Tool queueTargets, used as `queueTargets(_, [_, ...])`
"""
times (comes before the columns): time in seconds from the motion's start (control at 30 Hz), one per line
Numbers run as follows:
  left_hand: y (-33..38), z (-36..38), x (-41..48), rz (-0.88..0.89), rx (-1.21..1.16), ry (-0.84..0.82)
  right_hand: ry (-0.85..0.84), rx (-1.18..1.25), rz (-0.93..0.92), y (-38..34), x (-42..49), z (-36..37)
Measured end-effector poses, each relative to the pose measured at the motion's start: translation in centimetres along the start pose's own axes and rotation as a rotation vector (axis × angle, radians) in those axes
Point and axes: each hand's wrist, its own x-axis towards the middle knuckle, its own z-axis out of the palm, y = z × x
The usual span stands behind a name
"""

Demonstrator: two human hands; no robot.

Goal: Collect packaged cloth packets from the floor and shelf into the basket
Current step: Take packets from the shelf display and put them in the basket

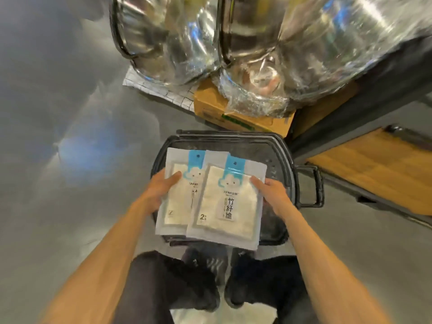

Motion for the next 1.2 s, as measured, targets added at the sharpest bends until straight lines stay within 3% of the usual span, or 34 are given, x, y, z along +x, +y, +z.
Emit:
queueTargets(0.3, [9.5, 5.8, -21.1, 0.036, -0.098, -0.079, -0.031, 0.081, -0.023, -8.0, -21.2, -11.8])
queueTargets(0.53, [12.6, 14.5, -30.5, 0.069, -0.059, -0.109, -0.067, 0.096, -0.066, -9.5, -30.9, -22.7])
queueTargets(0.9, [14.4, 28.6, -37.5, 0.224, -0.025, -0.132, 0.063, 0.045, -0.174, -6.1, -35.8, -37.0])
queueTargets(1.2, [16.0, 33.6, -38.6, 0.231, -0.039, -0.152, 0.072, 0.015, -0.205, -6.6, -36.7, -42.8])
